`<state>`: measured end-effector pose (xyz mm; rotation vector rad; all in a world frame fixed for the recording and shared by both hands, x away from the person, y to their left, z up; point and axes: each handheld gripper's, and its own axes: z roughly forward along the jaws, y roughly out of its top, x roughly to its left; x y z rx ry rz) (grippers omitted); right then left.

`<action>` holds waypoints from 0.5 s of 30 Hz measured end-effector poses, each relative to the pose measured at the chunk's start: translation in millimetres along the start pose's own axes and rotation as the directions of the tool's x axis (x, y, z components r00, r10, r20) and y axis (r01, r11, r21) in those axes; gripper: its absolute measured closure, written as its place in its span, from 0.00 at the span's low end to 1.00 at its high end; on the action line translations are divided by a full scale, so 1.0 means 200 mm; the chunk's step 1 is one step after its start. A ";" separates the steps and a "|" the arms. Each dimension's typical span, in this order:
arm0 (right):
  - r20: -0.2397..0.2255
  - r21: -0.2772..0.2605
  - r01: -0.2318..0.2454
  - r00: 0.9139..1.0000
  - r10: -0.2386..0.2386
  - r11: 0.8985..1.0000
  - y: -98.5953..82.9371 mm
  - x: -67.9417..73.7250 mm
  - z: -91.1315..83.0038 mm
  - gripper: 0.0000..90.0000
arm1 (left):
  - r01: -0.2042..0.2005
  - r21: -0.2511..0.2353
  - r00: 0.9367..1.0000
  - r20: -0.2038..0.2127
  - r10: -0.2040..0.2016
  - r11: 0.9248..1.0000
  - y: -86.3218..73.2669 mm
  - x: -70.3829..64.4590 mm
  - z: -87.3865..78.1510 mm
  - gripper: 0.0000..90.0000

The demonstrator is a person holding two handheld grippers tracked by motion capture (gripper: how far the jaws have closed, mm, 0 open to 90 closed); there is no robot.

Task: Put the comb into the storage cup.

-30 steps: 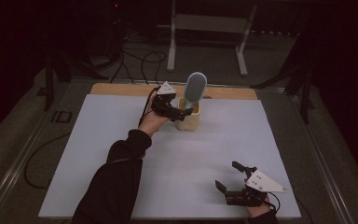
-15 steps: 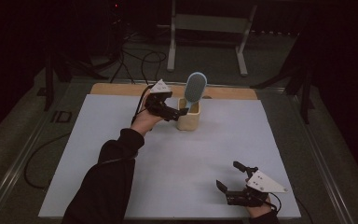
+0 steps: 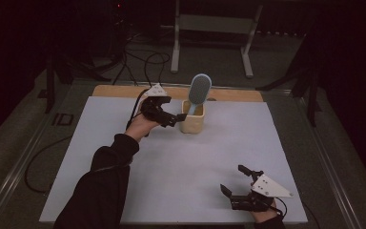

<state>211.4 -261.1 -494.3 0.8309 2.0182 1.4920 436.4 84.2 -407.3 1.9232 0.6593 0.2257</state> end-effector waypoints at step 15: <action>-0.001 0.003 -0.005 1.000 0.005 1.000 0.00 -0.01 0.00 0.10 | -0.015 0.011 1.000 0.005 0.015 1.000 -0.05 -0.01 -0.15 0.00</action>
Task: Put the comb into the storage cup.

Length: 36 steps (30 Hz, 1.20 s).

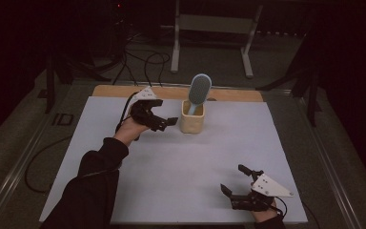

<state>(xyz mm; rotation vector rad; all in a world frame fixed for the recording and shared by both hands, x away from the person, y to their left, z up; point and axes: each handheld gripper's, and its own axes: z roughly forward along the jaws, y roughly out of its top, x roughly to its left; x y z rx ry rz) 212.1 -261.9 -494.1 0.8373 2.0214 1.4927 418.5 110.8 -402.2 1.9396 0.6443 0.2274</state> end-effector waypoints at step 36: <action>0.005 0.005 0.011 1.000 -0.011 1.000 0.01 0.01 0.01 0.10 | -0.027 0.011 0.997 -0.069 0.027 1.000 -0.34 -0.12 -0.51 0.00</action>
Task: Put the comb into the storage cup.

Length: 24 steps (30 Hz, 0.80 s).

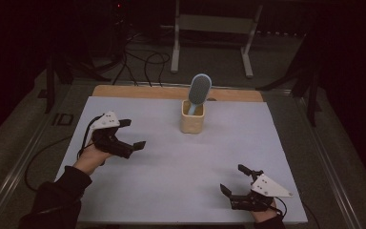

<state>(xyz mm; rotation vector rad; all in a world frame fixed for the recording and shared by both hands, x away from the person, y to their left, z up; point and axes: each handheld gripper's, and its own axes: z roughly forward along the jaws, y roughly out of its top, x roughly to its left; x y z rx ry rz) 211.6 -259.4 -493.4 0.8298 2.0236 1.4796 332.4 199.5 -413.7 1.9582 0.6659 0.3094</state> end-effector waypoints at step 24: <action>-0.003 0.004 0.006 1.000 -0.006 1.000 0.00 0.01 0.01 0.10 | 0.045 -0.003 0.994 -0.096 -0.045 0.999 -0.39 -0.08 -0.30 0.00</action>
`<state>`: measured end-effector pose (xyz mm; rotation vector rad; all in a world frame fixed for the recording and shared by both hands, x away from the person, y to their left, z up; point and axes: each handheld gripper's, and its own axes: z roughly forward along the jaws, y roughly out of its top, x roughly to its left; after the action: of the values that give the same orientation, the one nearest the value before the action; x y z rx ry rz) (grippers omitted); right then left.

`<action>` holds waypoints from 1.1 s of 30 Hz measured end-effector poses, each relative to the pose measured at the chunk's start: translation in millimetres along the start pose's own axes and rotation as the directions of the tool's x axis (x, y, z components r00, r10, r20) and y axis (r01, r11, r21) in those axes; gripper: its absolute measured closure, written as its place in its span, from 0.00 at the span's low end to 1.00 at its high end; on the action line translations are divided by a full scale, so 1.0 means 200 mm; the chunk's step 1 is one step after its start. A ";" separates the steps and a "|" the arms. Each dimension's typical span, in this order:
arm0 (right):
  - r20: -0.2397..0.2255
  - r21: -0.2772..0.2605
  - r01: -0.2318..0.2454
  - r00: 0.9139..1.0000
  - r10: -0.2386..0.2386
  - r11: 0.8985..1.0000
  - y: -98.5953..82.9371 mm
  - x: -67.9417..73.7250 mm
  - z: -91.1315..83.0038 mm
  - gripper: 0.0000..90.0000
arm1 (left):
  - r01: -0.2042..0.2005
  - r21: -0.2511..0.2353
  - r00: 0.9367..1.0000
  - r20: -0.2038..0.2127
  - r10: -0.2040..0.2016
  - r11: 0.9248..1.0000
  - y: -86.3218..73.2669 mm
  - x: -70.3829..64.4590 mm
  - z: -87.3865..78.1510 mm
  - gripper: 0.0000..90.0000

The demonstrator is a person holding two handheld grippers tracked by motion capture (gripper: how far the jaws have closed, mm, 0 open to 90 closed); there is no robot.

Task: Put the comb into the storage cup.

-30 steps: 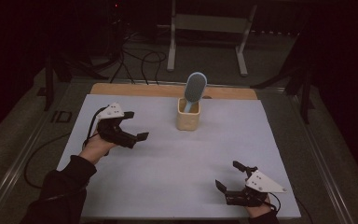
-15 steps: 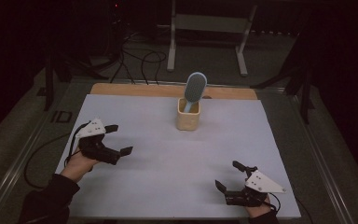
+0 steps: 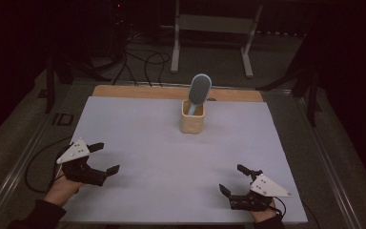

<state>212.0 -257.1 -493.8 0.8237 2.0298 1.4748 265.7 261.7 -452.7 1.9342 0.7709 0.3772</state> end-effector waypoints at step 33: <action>-0.005 0.009 0.002 1.000 -0.002 1.000 -0.01 0.00 0.00 0.10 | 0.063 0.001 0.990 -0.123 -0.062 0.998 -0.35 -0.07 -0.02 0.00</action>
<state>212.0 -256.8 -495.2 0.8219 2.0415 1.4690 228.0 276.4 -511.5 1.8996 0.9109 0.4595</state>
